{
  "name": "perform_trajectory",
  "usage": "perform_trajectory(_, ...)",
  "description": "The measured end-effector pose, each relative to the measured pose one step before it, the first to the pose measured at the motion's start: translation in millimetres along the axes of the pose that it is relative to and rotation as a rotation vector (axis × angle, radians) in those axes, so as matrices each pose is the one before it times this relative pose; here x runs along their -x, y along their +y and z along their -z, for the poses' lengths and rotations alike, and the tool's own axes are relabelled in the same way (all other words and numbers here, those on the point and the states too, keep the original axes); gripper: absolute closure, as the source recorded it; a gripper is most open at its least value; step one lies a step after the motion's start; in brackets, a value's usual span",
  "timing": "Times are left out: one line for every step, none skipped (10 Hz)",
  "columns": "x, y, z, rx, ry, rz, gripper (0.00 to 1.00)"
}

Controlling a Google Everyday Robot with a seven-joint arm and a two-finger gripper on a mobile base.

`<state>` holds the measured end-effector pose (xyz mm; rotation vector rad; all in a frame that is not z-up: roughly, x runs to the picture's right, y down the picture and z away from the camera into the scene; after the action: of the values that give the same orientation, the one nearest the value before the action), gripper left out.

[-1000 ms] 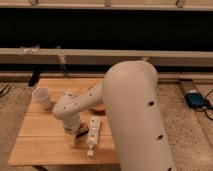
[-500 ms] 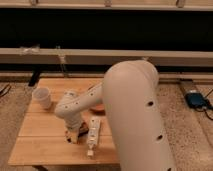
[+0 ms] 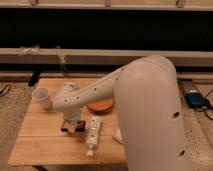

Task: Place the eraser on the white sponge

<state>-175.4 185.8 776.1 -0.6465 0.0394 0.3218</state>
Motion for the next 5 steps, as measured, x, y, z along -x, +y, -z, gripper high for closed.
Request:
perform_trajectory(8.1, 0.18, 9.36, -0.00902, -0.01748, 0.00263, 1.0)
perform_trajectory(5.84, -1.49, 10.06, -0.01056, -0.01426, -0.00307, 1.0)
perform_trajectory(-1.47, -3.54, 6.41, -0.00929, 0.00637, -0.01401, 1.0)
perform_trajectory(-8.13, -3.51, 2.92, -0.00479, 0.00818, -0.03086, 1.0)
perform_trajectory(-11.76, -3.26, 2.57, -0.00444, 0.00765, -0.03208, 1.0)
